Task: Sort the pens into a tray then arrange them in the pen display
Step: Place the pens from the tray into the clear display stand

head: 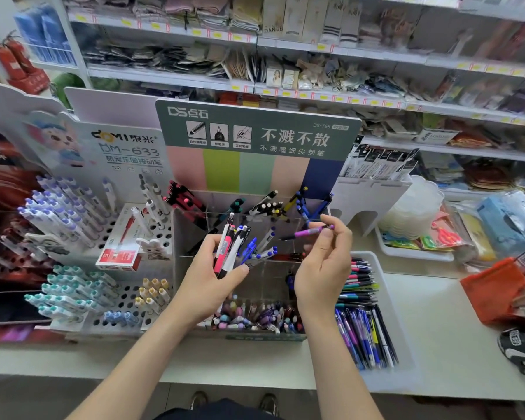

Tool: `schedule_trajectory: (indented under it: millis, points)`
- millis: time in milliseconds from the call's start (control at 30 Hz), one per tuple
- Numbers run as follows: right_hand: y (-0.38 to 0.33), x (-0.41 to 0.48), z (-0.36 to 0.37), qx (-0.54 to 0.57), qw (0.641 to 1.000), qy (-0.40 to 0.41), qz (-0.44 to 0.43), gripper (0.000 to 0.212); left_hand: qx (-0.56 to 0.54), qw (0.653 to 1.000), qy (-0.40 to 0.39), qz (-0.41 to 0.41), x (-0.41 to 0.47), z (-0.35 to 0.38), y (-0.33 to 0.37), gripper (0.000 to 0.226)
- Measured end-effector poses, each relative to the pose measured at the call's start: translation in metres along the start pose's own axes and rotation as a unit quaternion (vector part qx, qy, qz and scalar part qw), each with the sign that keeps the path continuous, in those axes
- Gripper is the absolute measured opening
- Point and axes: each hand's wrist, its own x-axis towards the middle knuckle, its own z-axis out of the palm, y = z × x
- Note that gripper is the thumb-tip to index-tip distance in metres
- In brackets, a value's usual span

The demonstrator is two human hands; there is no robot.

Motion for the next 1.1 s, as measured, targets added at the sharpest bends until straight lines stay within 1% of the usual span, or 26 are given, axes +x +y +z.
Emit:
schedule_trajectory:
  millis: [67,133,167,233,333,400,467,533,600,667,700,733,767,800,900,933,1000,1100]
  points:
    - [0.005,0.001,-0.003,-0.035,0.997,0.041,-0.053,0.024,-0.009,1.000,0.000,-0.003,0.000,0.000,-0.002,0.029]
    - [0.014,0.005,-0.008,-0.080,0.992,0.061,-0.080,0.023,-0.021,1.000,-0.014,-0.007,-0.002,0.001,-0.001,0.026]
    - [0.020,0.007,-0.010,-0.100,0.990,0.050,-0.085,0.022,-0.024,0.999,-0.021,-0.008,-0.002,0.002,-0.001,0.026]
    - [0.036,0.008,-0.013,-0.138,0.987,0.004,-0.079,0.021,-0.028,0.999,-0.032,-0.010,-0.003,0.005,0.001,0.024]
    - [0.061,0.003,-0.017,-0.217,0.971,-0.043,-0.089,0.017,-0.033,0.998,-0.049,-0.012,-0.004,0.010,0.005,0.020]
    - [0.071,-0.001,-0.021,-0.273,0.955,-0.049,-0.105,0.016,-0.036,0.998,-0.056,-0.013,-0.004,0.013,0.007,0.017]
    - [0.074,-0.005,-0.023,-0.321,0.941,-0.037,-0.098,0.019,-0.036,0.998,-0.059,-0.012,-0.004,0.016,0.008,0.013]
    - [0.070,-0.008,-0.023,-0.332,0.940,-0.018,-0.084,0.023,-0.035,0.997,-0.062,-0.004,-0.003,0.018,0.008,0.010]
    - [0.059,-0.008,-0.022,-0.273,0.957,-0.021,-0.098,0.023,-0.038,0.997,-0.066,0.003,-0.002,0.020,0.007,0.011]
    - [0.039,-0.009,-0.022,-0.162,0.979,-0.086,-0.095,0.017,-0.041,0.997,-0.070,0.008,-0.001,0.023,0.006,0.014]
    - [0.027,-0.011,-0.020,-0.105,0.983,-0.136,-0.060,0.015,-0.042,0.996,-0.071,0.013,-0.001,0.024,0.006,0.015]
    - [0.016,-0.013,-0.018,-0.054,0.981,-0.188,-0.004,0.014,-0.045,0.996,-0.069,0.018,0.000,0.025,0.006,0.015]
    - [0.008,-0.016,-0.014,-0.015,0.972,-0.228,0.054,0.012,-0.049,0.996,-0.065,0.021,0.000,0.025,0.005,0.015]
    - [0.001,-0.019,-0.011,0.011,0.964,-0.247,0.099,0.012,-0.053,0.997,-0.060,0.021,0.001,0.025,0.006,0.014]
    - [-0.001,-0.022,-0.005,0.063,0.947,-0.252,0.191,0.012,-0.058,0.996,-0.058,0.025,0.000,0.020,0.006,0.010]
    - [0.000,-0.022,-0.003,0.076,0.943,-0.252,0.206,0.012,-0.059,0.996,-0.055,0.023,-0.001,0.018,0.005,0.009]
    - [0.003,-0.022,0.000,0.083,0.951,-0.230,0.188,0.013,-0.054,0.998,-0.024,0.010,-0.003,0.014,0.002,0.013]
    - [0.000,-0.024,0.006,0.111,0.975,-0.116,0.156,0.013,-0.020,0.998,0.051,-0.005,-0.005,0.009,-0.002,0.007]
